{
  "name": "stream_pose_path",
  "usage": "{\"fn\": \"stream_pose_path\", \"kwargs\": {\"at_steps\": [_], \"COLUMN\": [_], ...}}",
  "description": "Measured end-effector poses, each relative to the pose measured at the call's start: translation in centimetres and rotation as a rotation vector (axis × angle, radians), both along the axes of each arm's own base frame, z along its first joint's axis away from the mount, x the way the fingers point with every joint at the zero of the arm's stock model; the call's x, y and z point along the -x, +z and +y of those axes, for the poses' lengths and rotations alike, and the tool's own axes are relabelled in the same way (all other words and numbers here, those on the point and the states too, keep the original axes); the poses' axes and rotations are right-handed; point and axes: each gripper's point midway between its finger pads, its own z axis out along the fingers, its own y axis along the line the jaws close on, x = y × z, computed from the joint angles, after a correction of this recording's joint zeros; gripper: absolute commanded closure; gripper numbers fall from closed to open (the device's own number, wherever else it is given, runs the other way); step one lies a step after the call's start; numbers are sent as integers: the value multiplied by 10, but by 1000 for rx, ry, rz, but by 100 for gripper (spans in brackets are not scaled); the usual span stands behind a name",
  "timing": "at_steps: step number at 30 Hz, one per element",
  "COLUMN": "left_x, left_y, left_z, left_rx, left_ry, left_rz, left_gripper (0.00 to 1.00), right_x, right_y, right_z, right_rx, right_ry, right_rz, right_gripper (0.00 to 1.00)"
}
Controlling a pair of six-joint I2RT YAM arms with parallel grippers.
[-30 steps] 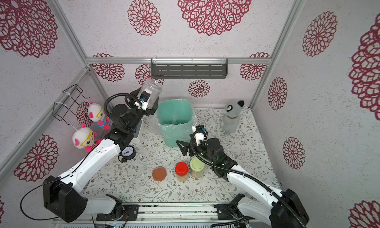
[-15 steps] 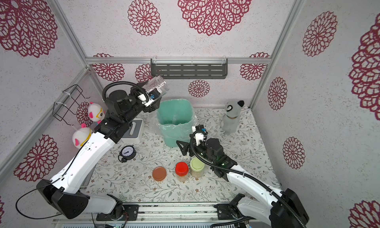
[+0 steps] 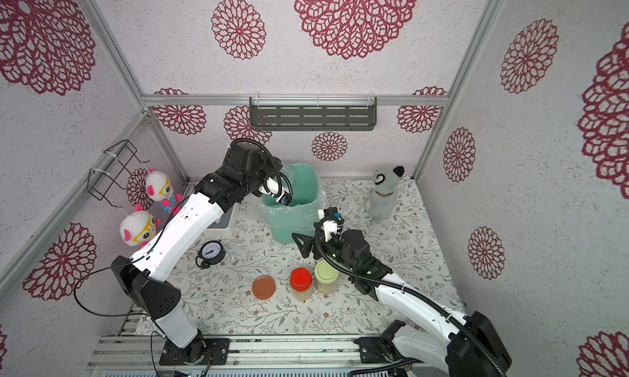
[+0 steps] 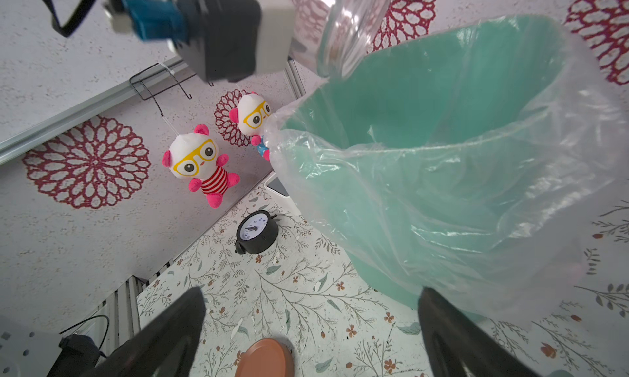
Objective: Empty moldy peanuts from jars
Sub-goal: Pour the moldy peanuts from the jar into the trash bin, then place the jar at the center of the board.
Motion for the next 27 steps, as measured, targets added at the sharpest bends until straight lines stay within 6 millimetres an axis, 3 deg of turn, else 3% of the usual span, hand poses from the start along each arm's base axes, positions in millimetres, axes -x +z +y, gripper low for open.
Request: {"fn": "stream_pose_path", "kwargs": {"at_steps": [3, 11, 14, 17, 20, 27], "left_x": [1, -2, -5, -4, 6, 55], "left_y": [-3, 16, 22, 27, 31, 53], "left_z": [0, 0, -3, -5, 8, 60], "left_rx": [-30, -5, 66, 244, 449, 881], "left_ry": [-12, -7, 16, 53, 92, 141], "left_rz": [5, -42, -55, -31, 17, 109], "left_gripper": [100, 100, 100, 100, 100, 100], "right_x": [0, 1, 2, 4, 6, 6], "right_y": [2, -10, -9, -4, 12, 77], "right_z": [0, -1, -2, -4, -9, -13], "right_rx": [-8, 5, 3, -4, -22, -76], "right_ry": [-1, -1, -1, -2, 1, 77], "right_rz": [-4, 11, 8, -1, -22, -88], "right_gripper": [1, 1, 1, 1, 2, 4]}}
